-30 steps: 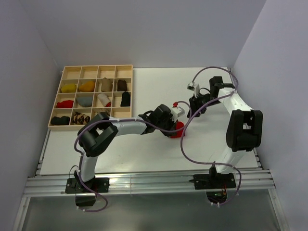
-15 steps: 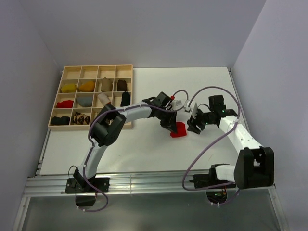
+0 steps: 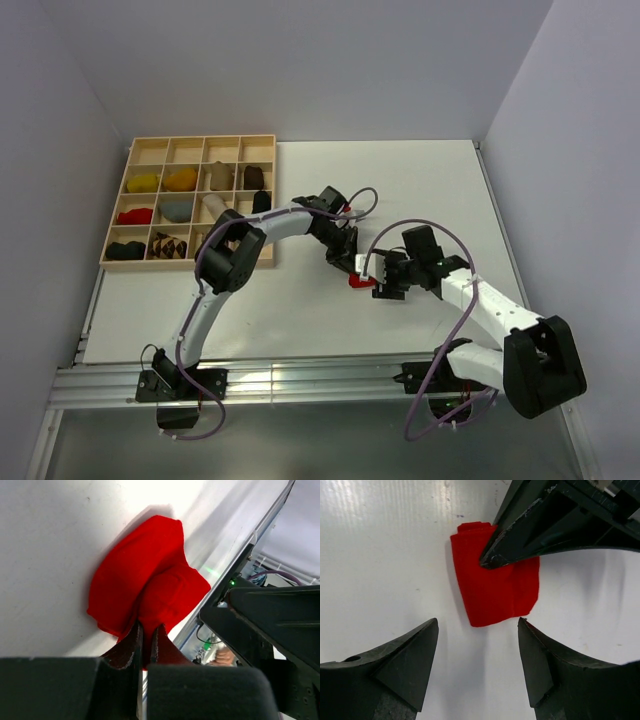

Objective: Roll the socks
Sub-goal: Roll the sock at the center of the board, then pick up the sock at the center of the board, then place the sock in the storage box, then reset both arms

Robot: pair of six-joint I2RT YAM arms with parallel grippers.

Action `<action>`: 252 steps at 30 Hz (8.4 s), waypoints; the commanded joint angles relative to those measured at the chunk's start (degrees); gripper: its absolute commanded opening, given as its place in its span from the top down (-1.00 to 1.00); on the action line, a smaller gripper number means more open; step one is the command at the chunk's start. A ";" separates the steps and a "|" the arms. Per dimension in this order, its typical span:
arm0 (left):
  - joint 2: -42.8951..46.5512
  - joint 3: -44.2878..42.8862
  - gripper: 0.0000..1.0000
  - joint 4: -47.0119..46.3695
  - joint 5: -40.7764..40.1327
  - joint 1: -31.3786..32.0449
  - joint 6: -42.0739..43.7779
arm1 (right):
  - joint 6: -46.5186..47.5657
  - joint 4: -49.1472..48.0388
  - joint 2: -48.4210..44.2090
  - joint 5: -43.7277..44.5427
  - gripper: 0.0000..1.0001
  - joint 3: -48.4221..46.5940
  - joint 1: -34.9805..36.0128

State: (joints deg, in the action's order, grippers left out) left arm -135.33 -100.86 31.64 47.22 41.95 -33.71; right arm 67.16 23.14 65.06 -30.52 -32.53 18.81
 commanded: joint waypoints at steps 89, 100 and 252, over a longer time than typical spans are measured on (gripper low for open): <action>20.19 36.43 -0.20 -48.86 -70.16 29.06 56.91 | 3.16 59.39 64.05 1.78 0.64 -59.84 -1.67; 15.19 33.28 0.28 -46.67 -69.72 27.39 60.52 | 3.42 59.39 63.88 2.05 0.66 -59.40 -1.67; 54.20 31.43 -0.18 -17.22 -52.41 -4.26 3.31 | -39.29 25.21 20.03 -10.52 -1.00 -48.06 -23.29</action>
State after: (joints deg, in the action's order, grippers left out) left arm -83.53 -66.67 19.86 -8.78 35.16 -31.64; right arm 30.11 50.50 89.14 -36.27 -78.72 -3.81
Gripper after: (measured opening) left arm 0.586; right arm 0.996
